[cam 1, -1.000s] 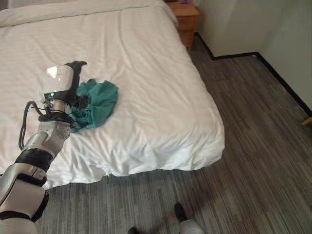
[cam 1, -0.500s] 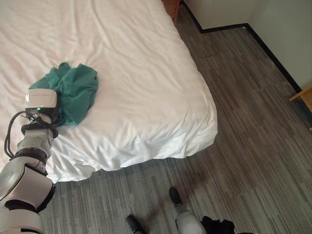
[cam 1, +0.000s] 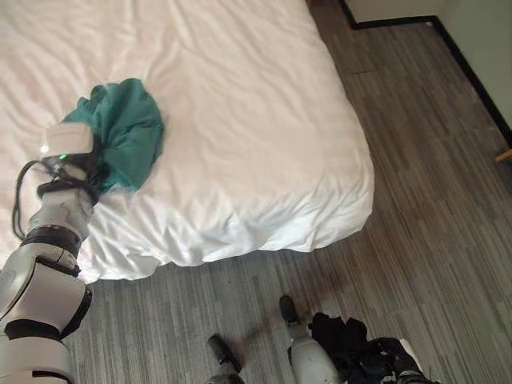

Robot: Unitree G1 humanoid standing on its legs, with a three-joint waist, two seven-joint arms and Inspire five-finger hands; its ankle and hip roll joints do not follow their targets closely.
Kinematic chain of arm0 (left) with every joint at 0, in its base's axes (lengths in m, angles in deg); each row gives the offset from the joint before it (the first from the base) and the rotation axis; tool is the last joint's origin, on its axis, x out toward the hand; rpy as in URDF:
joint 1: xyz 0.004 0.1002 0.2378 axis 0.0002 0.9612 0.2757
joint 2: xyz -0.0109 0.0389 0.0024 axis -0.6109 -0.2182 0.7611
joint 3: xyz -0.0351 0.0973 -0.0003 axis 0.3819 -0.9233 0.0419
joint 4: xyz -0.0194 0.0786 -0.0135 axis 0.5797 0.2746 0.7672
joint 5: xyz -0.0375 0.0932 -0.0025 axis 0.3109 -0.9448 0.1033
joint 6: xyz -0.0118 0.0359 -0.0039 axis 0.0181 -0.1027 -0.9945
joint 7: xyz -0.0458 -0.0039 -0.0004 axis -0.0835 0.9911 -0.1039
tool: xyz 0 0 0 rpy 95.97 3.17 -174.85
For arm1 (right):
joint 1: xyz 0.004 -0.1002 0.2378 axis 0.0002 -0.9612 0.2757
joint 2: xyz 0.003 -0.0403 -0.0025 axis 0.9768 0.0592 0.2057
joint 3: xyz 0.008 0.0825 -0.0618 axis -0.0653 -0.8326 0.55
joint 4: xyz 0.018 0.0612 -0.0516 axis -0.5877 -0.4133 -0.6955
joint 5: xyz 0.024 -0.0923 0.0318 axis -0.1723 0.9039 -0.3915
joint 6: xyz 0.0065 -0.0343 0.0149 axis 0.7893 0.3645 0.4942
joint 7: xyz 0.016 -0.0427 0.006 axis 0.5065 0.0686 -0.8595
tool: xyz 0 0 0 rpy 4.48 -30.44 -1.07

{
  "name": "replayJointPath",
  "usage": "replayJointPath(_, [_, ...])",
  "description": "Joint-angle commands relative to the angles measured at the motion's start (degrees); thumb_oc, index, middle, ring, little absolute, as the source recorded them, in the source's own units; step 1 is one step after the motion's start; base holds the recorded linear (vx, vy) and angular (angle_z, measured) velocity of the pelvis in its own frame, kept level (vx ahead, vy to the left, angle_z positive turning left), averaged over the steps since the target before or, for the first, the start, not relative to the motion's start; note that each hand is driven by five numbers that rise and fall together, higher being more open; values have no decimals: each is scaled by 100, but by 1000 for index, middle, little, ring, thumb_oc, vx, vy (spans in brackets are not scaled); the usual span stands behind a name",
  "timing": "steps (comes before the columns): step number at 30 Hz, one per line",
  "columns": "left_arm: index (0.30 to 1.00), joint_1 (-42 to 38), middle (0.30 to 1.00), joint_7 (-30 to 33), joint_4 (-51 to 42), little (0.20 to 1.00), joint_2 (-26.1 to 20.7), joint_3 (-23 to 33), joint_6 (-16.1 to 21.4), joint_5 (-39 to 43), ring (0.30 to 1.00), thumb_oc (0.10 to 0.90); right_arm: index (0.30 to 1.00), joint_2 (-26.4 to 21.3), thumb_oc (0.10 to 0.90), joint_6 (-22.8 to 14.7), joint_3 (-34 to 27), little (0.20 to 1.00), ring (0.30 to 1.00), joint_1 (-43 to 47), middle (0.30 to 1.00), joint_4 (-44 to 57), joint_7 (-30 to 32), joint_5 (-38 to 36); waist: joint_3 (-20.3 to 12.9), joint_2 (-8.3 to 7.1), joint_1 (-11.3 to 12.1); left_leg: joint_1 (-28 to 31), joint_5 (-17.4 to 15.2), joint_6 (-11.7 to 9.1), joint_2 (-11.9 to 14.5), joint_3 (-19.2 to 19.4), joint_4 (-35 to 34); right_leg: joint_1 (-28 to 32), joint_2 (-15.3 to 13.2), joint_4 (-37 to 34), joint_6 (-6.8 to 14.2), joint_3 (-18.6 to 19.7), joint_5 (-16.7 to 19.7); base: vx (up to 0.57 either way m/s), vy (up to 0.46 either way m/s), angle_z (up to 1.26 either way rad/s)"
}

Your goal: Pick up bed clothes into laundry basket.

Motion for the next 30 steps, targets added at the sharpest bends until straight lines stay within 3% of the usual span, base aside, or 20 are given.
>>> replayJointPath(1, [300,-403,300,1096,-2326,300,-523,577,275,238,300,400,300,-162,400,13,-52,300,300,-338,300,91,207,420,-203,-79,282,116,-146,-323,324,-89,7,85,-795,765,855,-782,52,-208,-3,-12])
replayJointPath(4, [300,250,300,1157,-3555,300,-323,1238,315,165,300,400,300,169,400,36,137,300,300,-297,300,91,357,816,-265,-47,613,210,-72,-243,452,166,38,407,-994,1399,795,-1561,-453,-153,53,-40])
replayJointPath(5, [300,323,300,1134,-3613,300,-330,1304,300,154,300,400,300,151,400,36,149,300,300,-300,300,90,360,821,-262,-40,602,228,-76,-245,448,175,37,406,-1001,1428,795,-1549,-474,-101,23,-38])
replayJointPath(9, [300,1377,300,1141,-5168,300,-25,2278,661,439,300,400,300,272,400,225,17,300,300,-123,300,28,424,987,-570,-72,1000,303,25,-155,579,588,99,1004,-1224,1946,715,-2076,-587,-147,-47,-43])
replayJointPath(12, [300,2269,300,1096,-5952,300,154,2844,946,627,300,400,300,240,400,321,-53,300,300,52,300,25,433,1015,-790,-76,1344,375,41,-163,656,847,110,1538,-1611,2261,806,-2542,-380,-217,-148,-61])
replayJointPath(13, [300,2847,300,1090,-6318,300,346,3114,1118,767,300,400,300,224,400,332,-74,300,300,185,300,135,454,1046,-899,-117,1617,328,192,-192,811,1125,137,1852,-1887,2210,854,-2980,0,-339,-285,-65])
replayJointPath(14, [300,3054,300,1071,-6387,300,465,3168,1189,846,300,400,300,237,400,330,-80,300,300,271,300,184,452,1064,-940,-150,1708,264,272,-202,897,1249,165,1970,-1956,2168,855,-3106,155,-281,-255,-102])
replayJointPath(15, [300,3211,300,1031,-6487,300,496,3272,1209,863,300,400,300,204,400,343,-53,300,300,248,300,186,447,1074,-955,-120,1703,312,270,-226,895,1246,153,2017,-1935,2096,855,-3080,205,-281,-270,-106])
replayJointPath(16, [300,3615,300,962,-6578,300,873,3239,1360,1111,300,400,300,195,400,352,-3,300,300,398,300,272,475,1114,-983,-181,1815,199,471,-320,1112,1369,252,2163,-1861,1885,855,-3062,213,-245,-258,-117])
replayJointPath(18, [300,4182,300,801,-6693,300,1254,3251,1465,1336,300,400,300,85,400,348,89,300,300,465,300,444,501,1200,-1019,-83,1867,249,674,-475,1396,1592,346,2256,-1643,1488,855,-3011,-37,-333,-350,-62])
replayJointPath(19, [300,4644,300,533,-6716,300,1586,3056,1543,1505,300,400,300,-10,400,316,154,300,300,601,300,587,524,1292,-996,18,1921,217,920,-633,1667,1655,363,2359,-1326,1113,841,-2987,-715,-322,-360,-73])
replayJointPath(20, [300,4884,300,408,-6748,300,1744,2981,1570,1601,300,400,300,-55,400,280,182,300,300,623,300,687,529,1344,-969,86,1915,218,1056,-723,1848,1735,361,2402,-1162,985,814,-3008,-1001,-324,-375,-117])
replayJointPath(23, [300,5263,300,168,-6590,300,2109,2661,1578,1759,300,400,300,-159,400,232,440,300,300,767,300,883,519,1491,-822,287,1863,210,1401,-953,2250,1665,364,2367,-727,777,633,-2816,-1416,-198,-246,-110])
replayJointPath(25, [300,5379,300,148,-6513,300,2262,2541,1556,1860,300,400,300,-204,400,197,549,300,300,752,300,1035,520,1560,-764,357,1841,253,1442,-1001,2349,1641,343,2328,-612,768,565,-2781,-1488,-176,-229,-81])
replayJointPath(28, [300,5194,300,124,-6377,300,2546,2171,1469,1975,300,400,300,-342,400,237,644,300,300,802,300,1225,606,1624,-556,484,1851,168,1477,-1038,2299,892,418,2280,-412,864,383,-2533,-1733,-133,-180,-98])
replayJointPath(30, [300,4926,300,161,-6294,300,2727,1902,1389,1940,300,400,300,-361,400,257,821,300,300,880,300,1377,612,1756,-462,576,1852,44,1481,-926,2182,409,401,2187,-297,848,299,-2379,-1677,-186,-113,-98])
